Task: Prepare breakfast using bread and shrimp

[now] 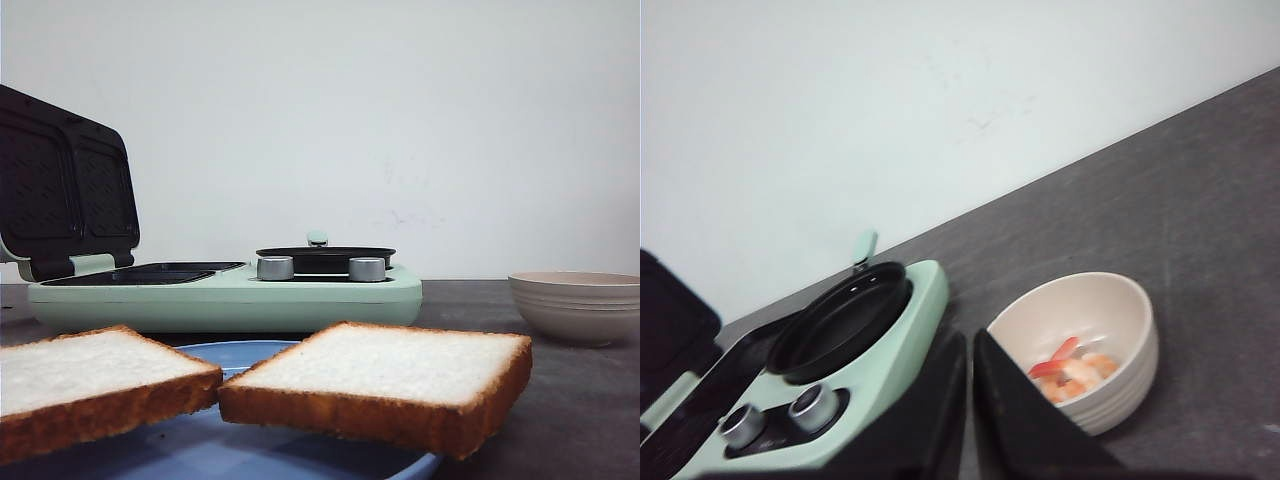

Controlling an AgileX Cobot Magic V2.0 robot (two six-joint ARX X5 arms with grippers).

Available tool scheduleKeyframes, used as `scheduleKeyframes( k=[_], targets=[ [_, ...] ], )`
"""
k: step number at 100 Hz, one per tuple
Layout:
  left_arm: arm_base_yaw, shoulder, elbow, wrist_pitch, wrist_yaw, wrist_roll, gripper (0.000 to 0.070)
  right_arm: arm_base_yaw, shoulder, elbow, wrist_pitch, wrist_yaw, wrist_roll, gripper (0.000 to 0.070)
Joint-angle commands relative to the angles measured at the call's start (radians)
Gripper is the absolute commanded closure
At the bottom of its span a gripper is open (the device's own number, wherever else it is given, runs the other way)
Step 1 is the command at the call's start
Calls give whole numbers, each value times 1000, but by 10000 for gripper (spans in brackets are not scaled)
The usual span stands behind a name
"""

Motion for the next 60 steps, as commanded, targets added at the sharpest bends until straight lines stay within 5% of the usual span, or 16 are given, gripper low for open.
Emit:
scheduleKeyframes(
  k=[1, 20, 40, 53, 60],
  targets=[
    [0, 12, 49, 6, 16, -5, 687, -1, 1, 6, 1, -8, 10, 698],
    [0, 136, 238, -79, 28, 44, 687, -1, 6, 89, -98, -58, -2, 699],
    [0, 378, 520, -195, 43, 201, 687, 0, 69, 231, -173, -89, -116, 699],
    [0, 488, 650, -227, 63, 233, 687, 1, 147, 356, -230, -95, -182, 697],
    [-5, 516, 681, -222, 70, 235, 684, 2, 204, 424, -281, -127, -217, 643]
  ],
)
